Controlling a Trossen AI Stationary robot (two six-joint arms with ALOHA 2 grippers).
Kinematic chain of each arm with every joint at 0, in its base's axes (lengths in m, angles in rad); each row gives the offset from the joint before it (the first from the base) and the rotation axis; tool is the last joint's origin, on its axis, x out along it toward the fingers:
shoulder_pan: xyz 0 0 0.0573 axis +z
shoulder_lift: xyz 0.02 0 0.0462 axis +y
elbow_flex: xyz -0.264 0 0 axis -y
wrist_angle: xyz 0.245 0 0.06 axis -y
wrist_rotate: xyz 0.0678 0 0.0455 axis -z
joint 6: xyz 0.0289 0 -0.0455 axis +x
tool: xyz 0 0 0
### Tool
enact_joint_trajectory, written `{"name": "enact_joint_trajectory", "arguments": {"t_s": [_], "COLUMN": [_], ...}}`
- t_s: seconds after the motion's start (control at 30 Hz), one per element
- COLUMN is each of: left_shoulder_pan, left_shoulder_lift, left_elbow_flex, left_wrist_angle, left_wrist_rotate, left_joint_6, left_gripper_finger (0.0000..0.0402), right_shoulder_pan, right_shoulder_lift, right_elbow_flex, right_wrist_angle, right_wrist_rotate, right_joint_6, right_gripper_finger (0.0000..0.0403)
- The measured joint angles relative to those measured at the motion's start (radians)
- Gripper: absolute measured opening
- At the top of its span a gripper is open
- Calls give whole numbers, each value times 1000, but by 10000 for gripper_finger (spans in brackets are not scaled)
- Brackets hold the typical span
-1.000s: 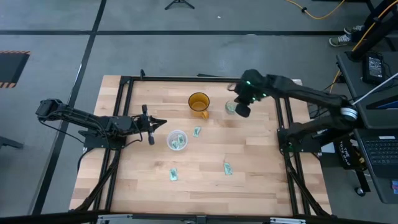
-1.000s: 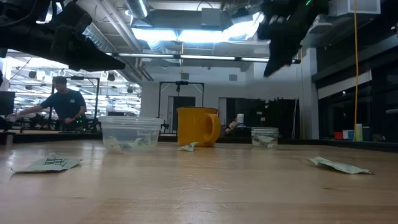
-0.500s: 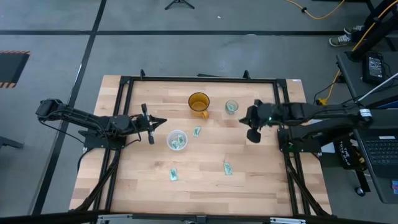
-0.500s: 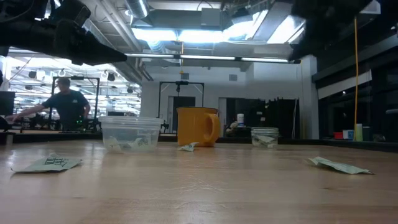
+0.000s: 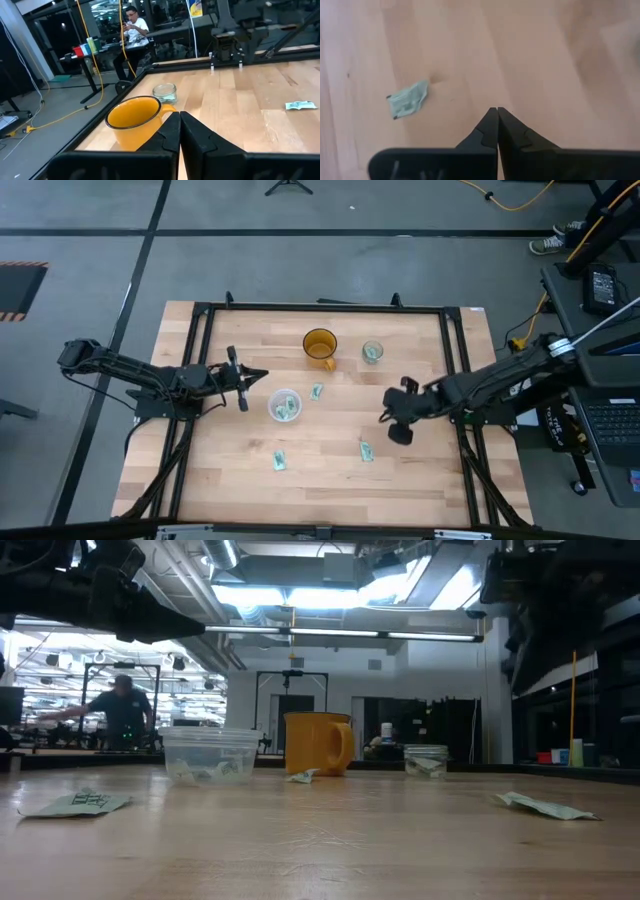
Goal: Pick and place Stevia / Truvia into bins
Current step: Put the stevia packet into the transparent container
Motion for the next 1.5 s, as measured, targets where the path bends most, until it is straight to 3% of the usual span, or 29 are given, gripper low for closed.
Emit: {"name": "enact_joint_trajectory", "arguments": {"t_s": [0.43,0.67,0.87,1.07,1.5], "left_shoulder_pan": [0,0,0,0,0], "left_shoulder_lift": [0,0,0,0,0], "left_elbow_flex": [0,0,0,0,0], "left_wrist_angle": [-1,-1,-1,-1,-2], "left_wrist_rotate": [0,0,0,0,0], "left_joint_6": [-75,-75,-75,-75,-75], "left_gripper_finger": [6,6,6,6,6], "right_shoulder_pan": [239,299,310,301,267], "right_shoulder_lift": [319,511,593,605,608], "right_elbow_flex": [258,445,465,435,434], "right_wrist_angle": [-22,-116,-119,-130,-101], "right_wrist_rotate": [68,69,68,67,70], "right_joint_6": [238,279,314,389,493], "right_gripper_finger": [1,1,11,49,177]}}
